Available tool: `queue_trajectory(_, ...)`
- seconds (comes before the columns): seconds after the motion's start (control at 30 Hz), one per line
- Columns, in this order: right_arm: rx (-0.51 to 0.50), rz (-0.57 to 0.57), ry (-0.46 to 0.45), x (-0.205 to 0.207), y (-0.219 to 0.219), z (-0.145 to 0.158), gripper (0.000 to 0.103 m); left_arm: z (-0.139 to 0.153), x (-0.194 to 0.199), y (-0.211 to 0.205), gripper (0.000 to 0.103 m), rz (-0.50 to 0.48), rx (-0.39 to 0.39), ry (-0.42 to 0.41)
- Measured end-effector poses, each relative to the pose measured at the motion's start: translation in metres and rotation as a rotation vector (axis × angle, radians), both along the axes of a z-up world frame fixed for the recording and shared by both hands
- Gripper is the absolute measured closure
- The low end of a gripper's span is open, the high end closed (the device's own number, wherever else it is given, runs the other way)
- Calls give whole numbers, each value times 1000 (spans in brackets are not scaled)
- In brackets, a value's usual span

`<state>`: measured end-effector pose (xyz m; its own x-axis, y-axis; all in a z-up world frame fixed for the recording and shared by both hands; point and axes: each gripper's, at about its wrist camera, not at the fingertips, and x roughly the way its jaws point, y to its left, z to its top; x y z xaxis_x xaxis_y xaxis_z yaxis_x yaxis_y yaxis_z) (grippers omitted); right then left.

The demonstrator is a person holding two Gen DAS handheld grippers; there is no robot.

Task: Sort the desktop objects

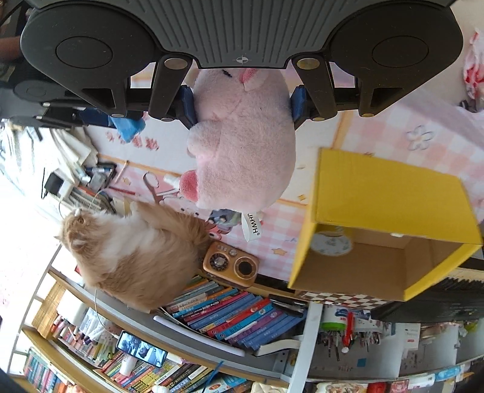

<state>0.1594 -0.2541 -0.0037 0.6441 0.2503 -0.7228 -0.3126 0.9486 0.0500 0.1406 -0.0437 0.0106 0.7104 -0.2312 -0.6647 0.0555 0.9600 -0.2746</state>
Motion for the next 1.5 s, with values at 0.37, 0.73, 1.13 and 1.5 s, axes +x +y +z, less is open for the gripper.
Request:
queue_trajectory(0.37,-13,44,31,-59,81,-4,69,-8,-58,64,46,-12,45,33)
queue_trajectory(0.73,-33,71,20,-90,140,-5,69,-11,-93,126,46,3,19,31)
queue_trajectory(1.13,-58,130,26,-102,187,-4,69,-13,-113,168,46,42,-19,26)
queue_trajectory(1.5,-73,183,28,-97,221,-4,69,-15,-116,198,46,70,-25,34)
